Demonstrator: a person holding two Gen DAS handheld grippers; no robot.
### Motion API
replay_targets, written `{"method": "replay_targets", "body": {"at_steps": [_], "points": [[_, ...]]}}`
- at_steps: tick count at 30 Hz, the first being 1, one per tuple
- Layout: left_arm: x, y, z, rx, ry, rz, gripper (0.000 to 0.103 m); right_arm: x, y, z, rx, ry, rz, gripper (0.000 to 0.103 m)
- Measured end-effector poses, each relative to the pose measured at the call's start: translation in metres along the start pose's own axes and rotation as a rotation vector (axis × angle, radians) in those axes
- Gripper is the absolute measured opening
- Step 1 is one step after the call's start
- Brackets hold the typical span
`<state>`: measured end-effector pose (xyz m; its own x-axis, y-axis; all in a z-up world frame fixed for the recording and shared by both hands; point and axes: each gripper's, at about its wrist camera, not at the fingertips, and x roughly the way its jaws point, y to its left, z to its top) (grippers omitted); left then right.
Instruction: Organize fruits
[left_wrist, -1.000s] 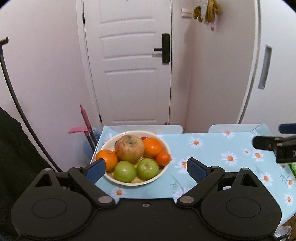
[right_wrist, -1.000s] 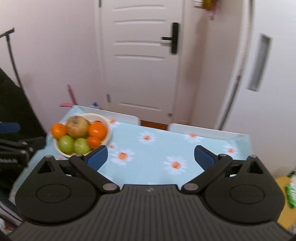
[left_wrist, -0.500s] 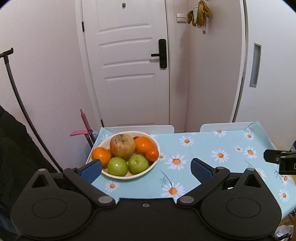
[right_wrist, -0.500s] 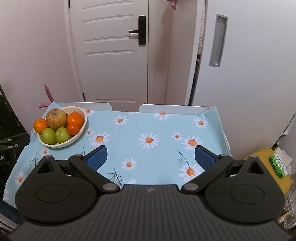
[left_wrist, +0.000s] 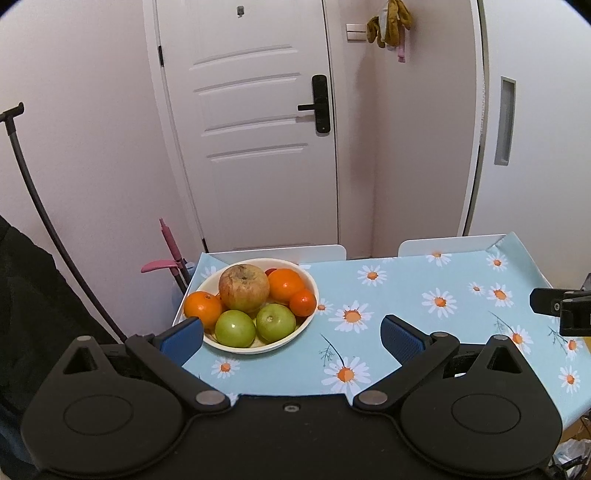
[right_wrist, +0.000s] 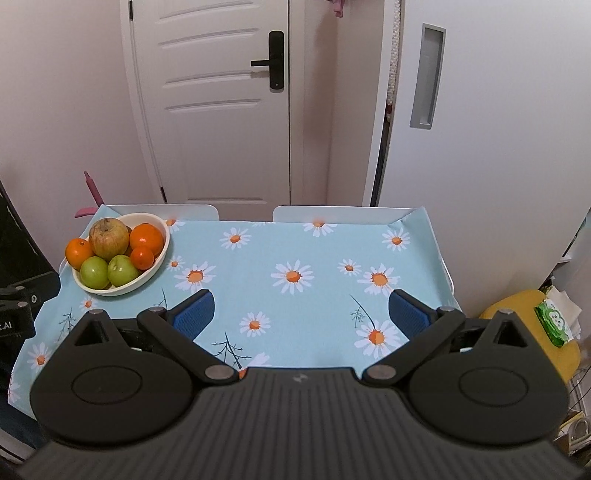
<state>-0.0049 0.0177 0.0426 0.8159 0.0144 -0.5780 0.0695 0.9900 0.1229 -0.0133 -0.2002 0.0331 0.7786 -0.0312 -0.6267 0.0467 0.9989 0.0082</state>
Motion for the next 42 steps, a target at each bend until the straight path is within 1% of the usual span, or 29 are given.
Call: {"method": "replay_targets", "body": {"at_steps": [10,42], "points": [[0.0000,0.0002,-0.0003,0.010,-0.002,-0.012,0.103,0.0005,0.0009,-0.0002,0.004,0.008,-0.004,0.103],[0.0013,0.0081,-0.0023,-0.007,0.008,-0.006,0.103,0.0045,0.0055,-0.0011,-0.005,0.025,0.002,0.103]]}}
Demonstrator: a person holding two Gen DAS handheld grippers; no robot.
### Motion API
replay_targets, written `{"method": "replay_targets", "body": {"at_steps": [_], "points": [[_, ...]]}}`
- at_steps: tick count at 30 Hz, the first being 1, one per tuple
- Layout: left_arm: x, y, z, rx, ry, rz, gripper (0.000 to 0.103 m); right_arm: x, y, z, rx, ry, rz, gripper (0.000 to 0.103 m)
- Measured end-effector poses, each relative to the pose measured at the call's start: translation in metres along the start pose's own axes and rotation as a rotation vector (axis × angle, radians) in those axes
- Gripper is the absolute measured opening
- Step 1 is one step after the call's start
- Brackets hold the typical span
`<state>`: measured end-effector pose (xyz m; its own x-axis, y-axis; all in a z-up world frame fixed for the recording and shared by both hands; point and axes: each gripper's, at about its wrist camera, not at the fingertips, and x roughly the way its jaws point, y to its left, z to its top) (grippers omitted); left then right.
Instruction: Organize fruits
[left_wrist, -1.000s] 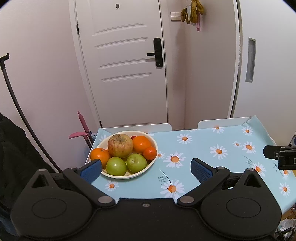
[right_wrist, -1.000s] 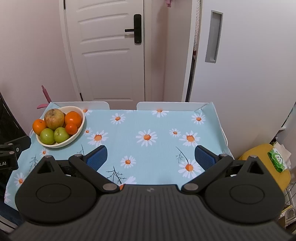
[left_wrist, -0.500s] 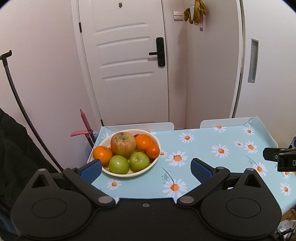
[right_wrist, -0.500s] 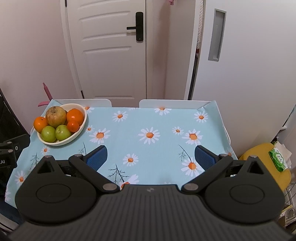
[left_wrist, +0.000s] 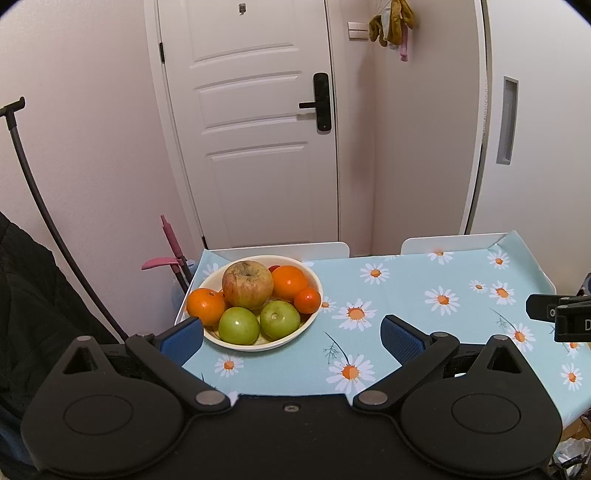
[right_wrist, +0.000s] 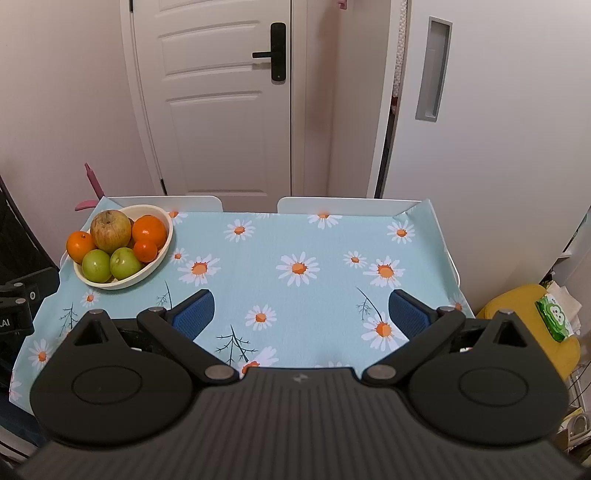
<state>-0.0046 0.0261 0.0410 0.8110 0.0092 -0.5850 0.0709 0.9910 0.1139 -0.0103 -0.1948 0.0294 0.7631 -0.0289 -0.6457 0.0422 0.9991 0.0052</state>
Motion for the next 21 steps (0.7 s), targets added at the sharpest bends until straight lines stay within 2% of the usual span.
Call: {"method": "replay_targets", "body": {"at_steps": [13,21], "points": [[0.0000,-0.0011,-0.0013,-0.002,-0.012,0.017,0.103,0.0000,0.0004,0.0004,0.001,-0.004,-0.002,0.103],[0.0012,-0.0013,-0.0017,-0.010,-0.015,0.002,0.103,0.0001,0.0001,0.0006,0.003,-0.004,-0.004,0.103]]}}
